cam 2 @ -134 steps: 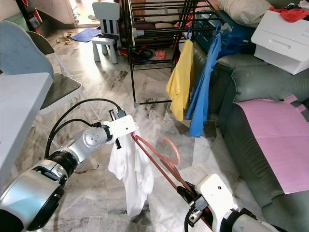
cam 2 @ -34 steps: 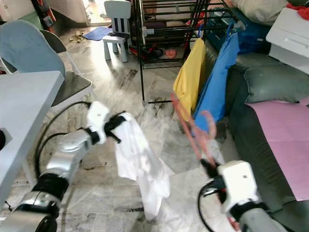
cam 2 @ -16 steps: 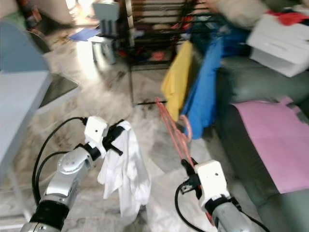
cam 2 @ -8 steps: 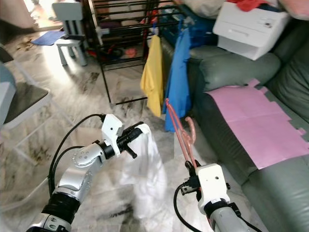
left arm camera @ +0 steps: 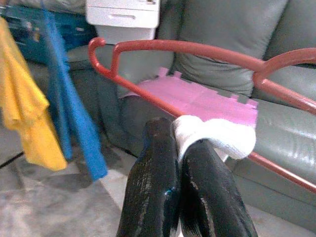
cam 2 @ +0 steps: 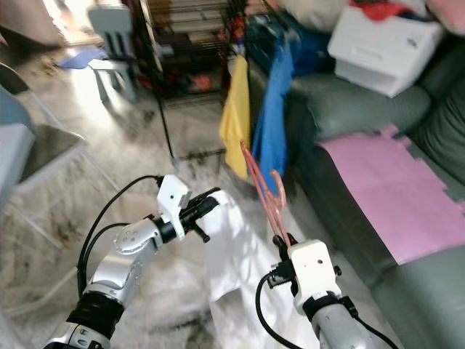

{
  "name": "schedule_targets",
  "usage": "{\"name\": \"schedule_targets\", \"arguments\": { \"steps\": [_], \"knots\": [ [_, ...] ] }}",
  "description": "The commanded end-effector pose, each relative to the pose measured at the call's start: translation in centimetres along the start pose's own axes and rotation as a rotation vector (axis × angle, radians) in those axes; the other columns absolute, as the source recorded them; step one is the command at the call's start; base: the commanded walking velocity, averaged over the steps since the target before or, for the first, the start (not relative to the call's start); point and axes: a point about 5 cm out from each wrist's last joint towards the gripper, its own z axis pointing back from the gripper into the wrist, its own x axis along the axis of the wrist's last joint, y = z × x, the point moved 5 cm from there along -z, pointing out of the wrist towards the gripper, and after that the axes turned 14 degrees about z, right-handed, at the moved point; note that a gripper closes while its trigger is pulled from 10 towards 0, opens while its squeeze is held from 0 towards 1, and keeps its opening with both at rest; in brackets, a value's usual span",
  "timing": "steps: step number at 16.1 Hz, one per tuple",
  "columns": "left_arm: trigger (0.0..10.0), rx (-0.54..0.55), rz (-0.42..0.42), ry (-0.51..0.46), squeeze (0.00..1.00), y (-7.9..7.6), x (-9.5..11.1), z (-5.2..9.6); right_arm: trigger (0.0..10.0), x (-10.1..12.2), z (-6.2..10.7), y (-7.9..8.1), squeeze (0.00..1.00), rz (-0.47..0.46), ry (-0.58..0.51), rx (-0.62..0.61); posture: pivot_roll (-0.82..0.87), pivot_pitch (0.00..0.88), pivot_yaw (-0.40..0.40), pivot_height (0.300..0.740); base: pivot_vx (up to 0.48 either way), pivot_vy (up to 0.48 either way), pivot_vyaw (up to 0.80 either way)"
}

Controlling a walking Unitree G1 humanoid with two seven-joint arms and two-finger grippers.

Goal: Hang hanger

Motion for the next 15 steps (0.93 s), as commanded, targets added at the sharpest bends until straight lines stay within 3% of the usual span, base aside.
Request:
{"name": "schedule_targets", "arguments": {
  "steps": [1, 3, 6, 10, 15],
  "knots": [
    [10.0, 0.009, -0.019, -0.048, 0.00, 0.2, 1.3, -0.4, 10.0, 0.3, -0.4, 0.1, 0.00, 0.005, -0.016, 0.000, -0.06, 0.000, 0.017, 0.740, 0.266, 0.000, 0.00],
    [10.0, 0.016, -0.020, -0.047, 0.00, 0.4, 1.3, -0.4, 10.0, 0.4, -0.6, 0.1, 0.00, 0.006, -0.018, 0.002, -0.06, 0.000, 0.014, 0.740, 0.278, 0.000, 0.00],
    [10.0, 0.030, -0.033, -0.041, 0.00, 1.0, 1.1, -0.4, 10.0, 0.5, -0.8, 0.6, 0.00, 0.018, -0.024, 0.025, -0.06, 0.000, 0.009, 0.740, 0.303, 0.000, -0.80],
    [10.0, 0.029, -0.038, -0.014, 0.00, 0.7, 0.2, -0.4, 10.0, 0.4, -0.8, 0.9, 0.00, 0.010, -0.020, 0.030, -0.06, 0.000, 0.014, 0.740, 0.274, 0.000, -0.42],
    [10.0, 0.205, -0.086, -0.012, 0.00, 2.8, -0.1, -0.3, 10.0, 0.0, -0.3, 1.1, 0.00, 0.002, -0.004, 0.034, -0.07, 0.000, 0.017, 0.740, 0.000, 0.000, 0.00]
  ]
}}
